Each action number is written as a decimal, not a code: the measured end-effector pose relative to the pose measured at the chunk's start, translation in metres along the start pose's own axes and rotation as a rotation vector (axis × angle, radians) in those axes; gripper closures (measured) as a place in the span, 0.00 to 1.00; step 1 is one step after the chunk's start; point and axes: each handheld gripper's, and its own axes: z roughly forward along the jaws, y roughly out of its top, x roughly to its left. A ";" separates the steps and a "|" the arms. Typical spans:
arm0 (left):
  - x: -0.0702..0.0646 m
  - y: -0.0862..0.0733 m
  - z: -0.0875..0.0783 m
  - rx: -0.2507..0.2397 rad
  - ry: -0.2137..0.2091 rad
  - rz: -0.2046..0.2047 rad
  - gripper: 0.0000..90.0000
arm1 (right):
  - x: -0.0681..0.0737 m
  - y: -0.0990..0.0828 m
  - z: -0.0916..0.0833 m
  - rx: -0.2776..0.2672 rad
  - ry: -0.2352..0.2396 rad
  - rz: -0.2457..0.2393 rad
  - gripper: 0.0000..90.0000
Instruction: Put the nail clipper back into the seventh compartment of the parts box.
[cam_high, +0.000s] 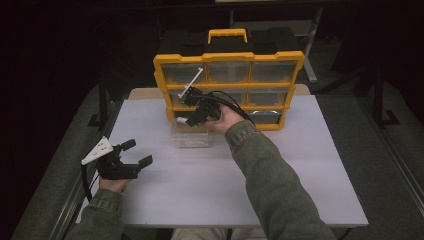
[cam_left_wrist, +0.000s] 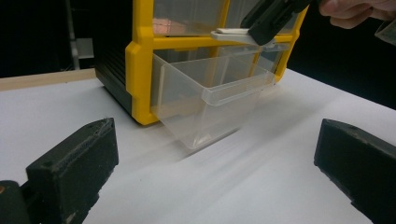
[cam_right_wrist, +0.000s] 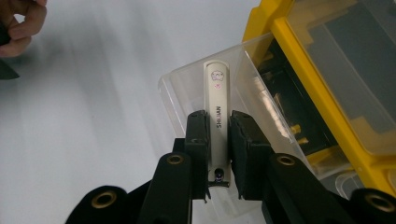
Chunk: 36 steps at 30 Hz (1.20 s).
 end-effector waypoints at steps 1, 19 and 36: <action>0.000 0.000 0.000 0.000 0.000 0.000 0.00 | 0.000 0.000 0.001 -0.003 -0.005 0.002 0.84; 0.001 -0.001 0.001 0.007 0.001 -0.001 0.00 | -0.008 -0.023 -0.003 -0.032 -0.078 0.081 0.13; 0.000 -0.001 0.002 0.014 0.004 0.005 0.00 | -0.007 -0.046 -0.017 -0.072 -0.070 0.117 0.00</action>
